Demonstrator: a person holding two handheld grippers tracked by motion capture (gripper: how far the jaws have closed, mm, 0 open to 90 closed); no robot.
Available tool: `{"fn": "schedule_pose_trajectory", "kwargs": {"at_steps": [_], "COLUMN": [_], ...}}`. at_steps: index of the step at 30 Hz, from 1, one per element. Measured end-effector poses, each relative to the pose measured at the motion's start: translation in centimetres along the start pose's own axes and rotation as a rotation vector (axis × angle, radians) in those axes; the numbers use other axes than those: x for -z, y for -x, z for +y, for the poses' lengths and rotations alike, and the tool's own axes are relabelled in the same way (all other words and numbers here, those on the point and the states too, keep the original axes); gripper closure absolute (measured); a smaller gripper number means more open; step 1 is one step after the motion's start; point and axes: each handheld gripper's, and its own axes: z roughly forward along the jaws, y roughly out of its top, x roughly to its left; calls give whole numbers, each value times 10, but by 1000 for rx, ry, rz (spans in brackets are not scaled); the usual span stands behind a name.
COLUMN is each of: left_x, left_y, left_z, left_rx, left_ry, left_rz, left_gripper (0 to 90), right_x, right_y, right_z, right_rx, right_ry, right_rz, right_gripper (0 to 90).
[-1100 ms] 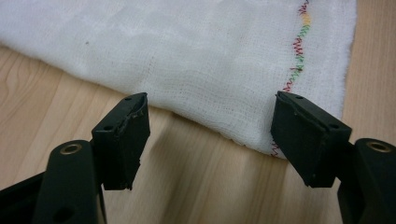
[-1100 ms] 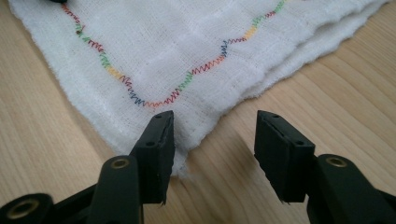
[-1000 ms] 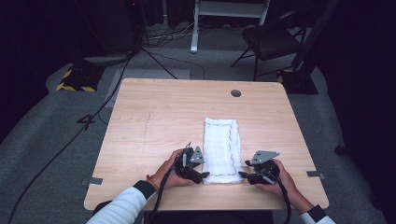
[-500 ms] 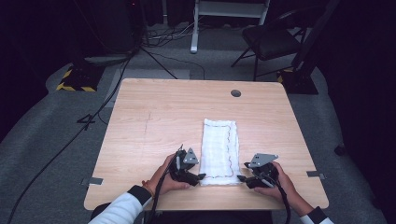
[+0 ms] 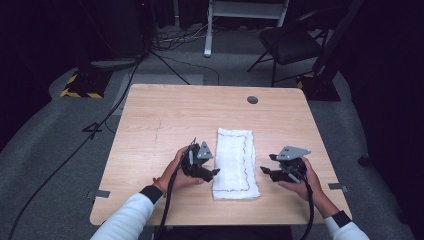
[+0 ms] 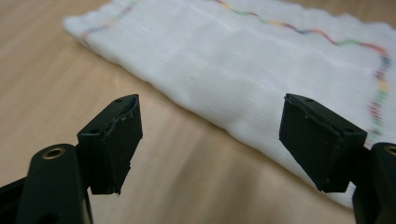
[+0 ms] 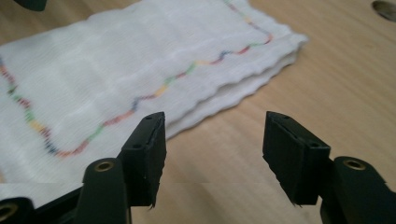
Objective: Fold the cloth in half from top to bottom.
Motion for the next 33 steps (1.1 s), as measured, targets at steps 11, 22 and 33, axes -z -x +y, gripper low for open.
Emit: {"fn": "schedule_pose_trajectory", "kwargs": {"at_steps": [11,22,33], "left_x": [-34,-66,-93], "left_y": [-40,-77,-89], "left_z": [35,50,48], "left_rx": [5,129,194], "left_ry": [-21,13,-55], "left_rz": [78,129,74], "left_gripper": [218,263,231], "right_x": [-31,-88,-122], "right_y": [39,57,71], "right_z": [32,57,62], "right_rx": [-52,-95,-182], "right_ry": [27,-23,-102], "right_rz": [-57,-63,-44], "right_gripper": [437,447,443]}}
